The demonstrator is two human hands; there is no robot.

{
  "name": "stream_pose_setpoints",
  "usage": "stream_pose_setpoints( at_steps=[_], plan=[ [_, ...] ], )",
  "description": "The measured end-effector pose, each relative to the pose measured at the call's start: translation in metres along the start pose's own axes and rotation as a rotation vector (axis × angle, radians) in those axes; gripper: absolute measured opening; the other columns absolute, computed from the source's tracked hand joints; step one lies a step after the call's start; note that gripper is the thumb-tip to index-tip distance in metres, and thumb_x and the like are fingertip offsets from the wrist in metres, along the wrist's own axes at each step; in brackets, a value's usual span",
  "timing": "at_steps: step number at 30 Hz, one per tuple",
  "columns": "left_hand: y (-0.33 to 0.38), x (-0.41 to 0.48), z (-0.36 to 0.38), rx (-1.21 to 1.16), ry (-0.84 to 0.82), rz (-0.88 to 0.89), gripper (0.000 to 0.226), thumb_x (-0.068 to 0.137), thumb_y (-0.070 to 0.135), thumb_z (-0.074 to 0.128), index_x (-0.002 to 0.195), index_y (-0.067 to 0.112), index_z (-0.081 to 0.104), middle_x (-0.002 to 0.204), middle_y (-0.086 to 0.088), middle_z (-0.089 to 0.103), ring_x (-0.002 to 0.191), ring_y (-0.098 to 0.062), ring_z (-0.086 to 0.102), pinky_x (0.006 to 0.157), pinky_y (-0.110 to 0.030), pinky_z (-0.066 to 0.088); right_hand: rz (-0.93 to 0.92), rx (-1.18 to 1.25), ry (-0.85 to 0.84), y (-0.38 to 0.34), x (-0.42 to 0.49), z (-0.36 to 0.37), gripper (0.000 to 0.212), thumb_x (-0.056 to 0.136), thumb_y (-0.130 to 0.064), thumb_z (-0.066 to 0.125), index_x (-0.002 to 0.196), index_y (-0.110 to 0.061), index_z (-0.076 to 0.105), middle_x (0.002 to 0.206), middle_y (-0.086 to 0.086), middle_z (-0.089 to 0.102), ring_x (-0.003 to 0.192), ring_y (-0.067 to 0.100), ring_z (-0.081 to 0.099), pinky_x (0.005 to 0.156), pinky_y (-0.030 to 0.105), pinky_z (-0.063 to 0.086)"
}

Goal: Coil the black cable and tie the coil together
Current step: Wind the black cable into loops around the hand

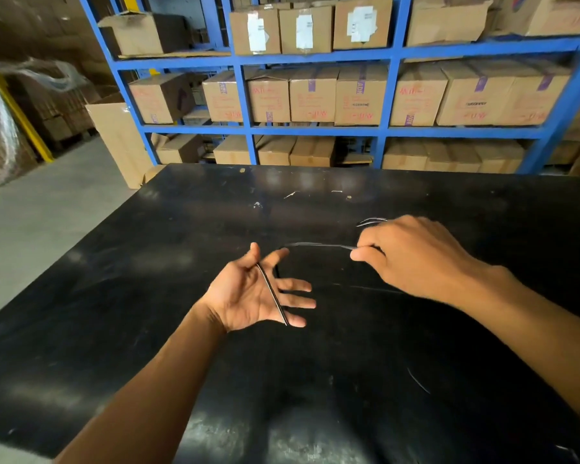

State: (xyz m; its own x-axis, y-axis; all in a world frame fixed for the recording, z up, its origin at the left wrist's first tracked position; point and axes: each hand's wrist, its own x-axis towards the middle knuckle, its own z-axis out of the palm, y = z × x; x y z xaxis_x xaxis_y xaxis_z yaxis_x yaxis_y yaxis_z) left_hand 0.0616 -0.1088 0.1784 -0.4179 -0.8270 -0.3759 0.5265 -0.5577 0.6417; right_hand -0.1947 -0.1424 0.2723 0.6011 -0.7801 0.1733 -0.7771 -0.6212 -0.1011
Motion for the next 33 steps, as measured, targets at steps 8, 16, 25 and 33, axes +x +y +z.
stream_pose_setpoints(
  at_steps=[8,16,25,33],
  plan=[
    [0.037,0.020,0.023,0.013,0.016,0.111,0.064,0.097,0.063,0.027,0.150,0.029,0.035,0.142,-0.044,0.038,0.122,-0.068,0.041,0.088,-0.081,0.030,0.138,0.414,-0.120,-0.035,-0.069,0.062,0.029,0.098,-0.038,0.040,0.087,-0.024,0.063,0.067,-0.006,0.061,0.073,0.023,0.065,0.070,0.039,0.052],
    [0.054,0.034,0.050,0.085,-0.090,0.132,0.064,0.097,0.064,0.024,0.153,0.033,0.031,0.141,-0.042,0.041,0.124,-0.067,0.040,0.090,-0.080,0.031,0.262,0.975,-0.124,-0.038,-0.079,0.077,0.026,0.095,-0.013,0.050,0.082,-0.011,0.072,0.063,0.007,0.061,0.051,0.009,0.056,0.058,0.030,0.053],
    [0.047,0.025,0.063,0.179,-0.284,0.118,0.063,0.096,0.065,0.024,0.154,0.039,0.025,0.154,-0.033,0.029,0.133,-0.062,0.034,0.101,-0.077,0.027,0.292,1.217,-0.242,-0.041,-0.074,0.103,0.021,0.092,-0.019,0.065,0.088,0.001,0.070,0.070,0.005,0.070,0.066,0.012,0.064,0.065,0.023,0.051],
    [0.038,0.000,0.077,0.195,-0.548,0.032,0.065,0.096,0.065,0.023,0.156,0.040,0.015,0.160,-0.031,0.011,0.142,-0.061,0.011,0.105,-0.076,0.016,0.200,0.883,-0.078,-0.019,-0.041,0.123,0.013,0.076,-0.021,0.076,0.073,-0.008,0.075,0.067,0.005,0.073,0.060,0.013,0.065,0.062,0.033,0.051]
  ],
)
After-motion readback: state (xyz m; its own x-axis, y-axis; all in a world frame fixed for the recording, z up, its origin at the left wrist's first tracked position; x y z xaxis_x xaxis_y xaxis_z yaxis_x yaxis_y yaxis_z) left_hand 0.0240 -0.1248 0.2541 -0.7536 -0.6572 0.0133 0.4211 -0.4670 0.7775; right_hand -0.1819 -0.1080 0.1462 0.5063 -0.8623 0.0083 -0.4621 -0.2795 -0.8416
